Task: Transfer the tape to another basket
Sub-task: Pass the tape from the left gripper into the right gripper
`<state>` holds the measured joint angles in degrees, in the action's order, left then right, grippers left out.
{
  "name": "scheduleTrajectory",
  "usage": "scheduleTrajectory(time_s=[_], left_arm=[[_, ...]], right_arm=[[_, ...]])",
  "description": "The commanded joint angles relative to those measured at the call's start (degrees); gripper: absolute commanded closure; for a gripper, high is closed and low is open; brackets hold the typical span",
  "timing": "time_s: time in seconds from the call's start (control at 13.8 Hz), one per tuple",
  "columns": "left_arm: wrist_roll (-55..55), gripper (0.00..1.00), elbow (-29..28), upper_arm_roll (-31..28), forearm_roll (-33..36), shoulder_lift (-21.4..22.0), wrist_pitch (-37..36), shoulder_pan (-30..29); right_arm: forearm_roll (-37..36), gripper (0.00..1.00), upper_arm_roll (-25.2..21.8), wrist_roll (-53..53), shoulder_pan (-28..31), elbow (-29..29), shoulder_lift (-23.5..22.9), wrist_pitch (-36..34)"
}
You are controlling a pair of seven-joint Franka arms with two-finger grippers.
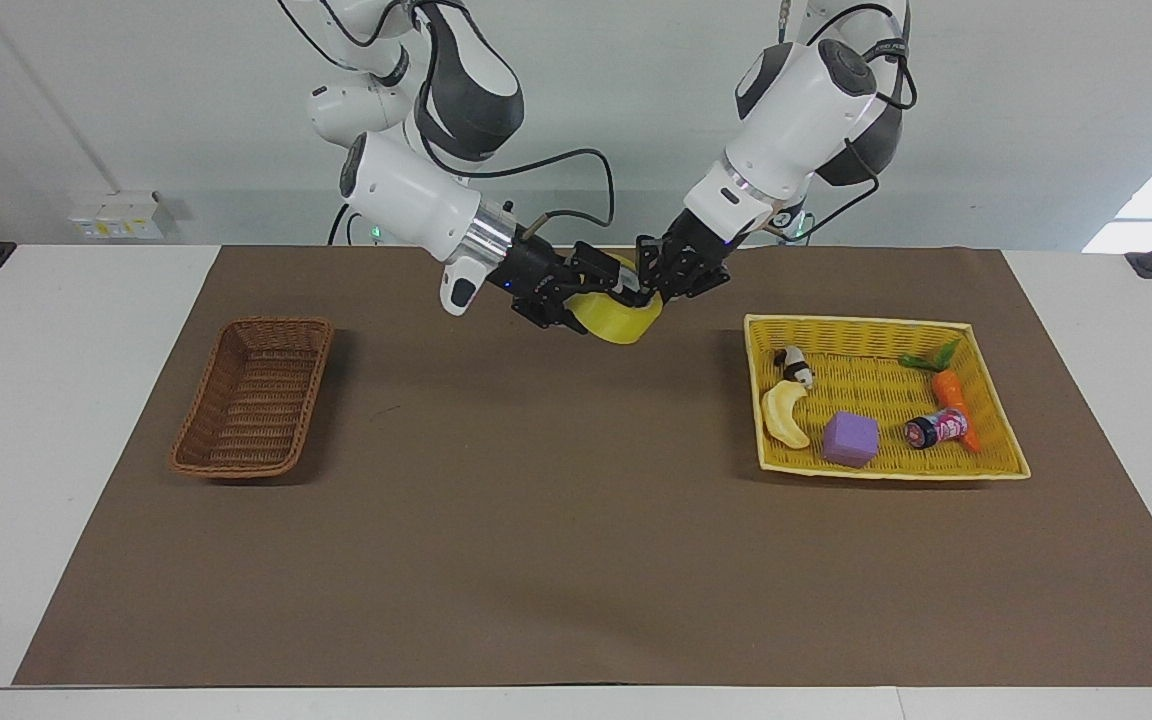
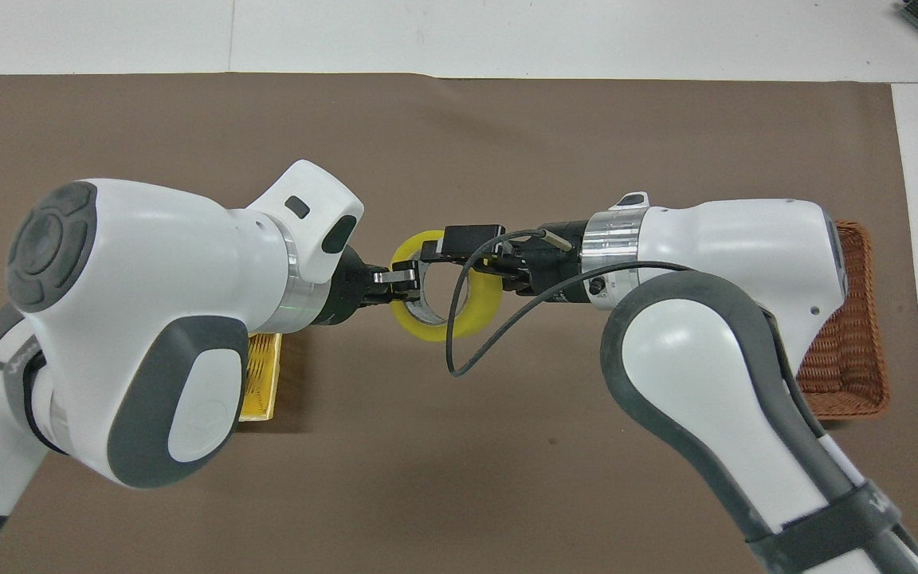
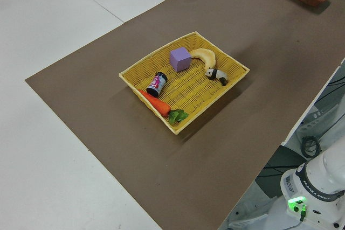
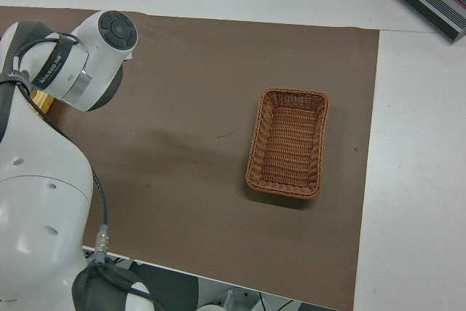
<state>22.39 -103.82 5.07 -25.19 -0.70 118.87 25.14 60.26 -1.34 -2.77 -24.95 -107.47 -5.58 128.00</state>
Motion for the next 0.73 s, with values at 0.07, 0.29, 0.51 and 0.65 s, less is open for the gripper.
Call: scheduleTrajectory(time_s=[0.07, 0.29, 0.51, 0.65], left_arm=[[0.38, 1.00, 0.82, -0.76, -1.00, -0.45, 1.10, 1.32], [0.38, 1.00, 0.82, -0.76, -1.18, -0.53, 1.37, 1.32], [0.29, 0.55, 0.82, -0.76, -3.01, -0.62, 2.60, 0.97], [0.64, 0.00, 0.73, -0.76, -3.11, -0.88, 2.42, 0.88]], right_arm=[[1.97, 0.32, 0.19, 1.45, 0.78, -1.69, 1.36, -0.82], [1.97, 0.76, 0.11, 1.27, 1.13, -1.69, 1.36, -0.91], [1.97, 0.88, 0.11, 0.75, 1.48, -1.60, 1.28, -0.91], [1.88, 0.98, 0.02, -1.27, 1.48, -1.43, 1.19, -0.91]])
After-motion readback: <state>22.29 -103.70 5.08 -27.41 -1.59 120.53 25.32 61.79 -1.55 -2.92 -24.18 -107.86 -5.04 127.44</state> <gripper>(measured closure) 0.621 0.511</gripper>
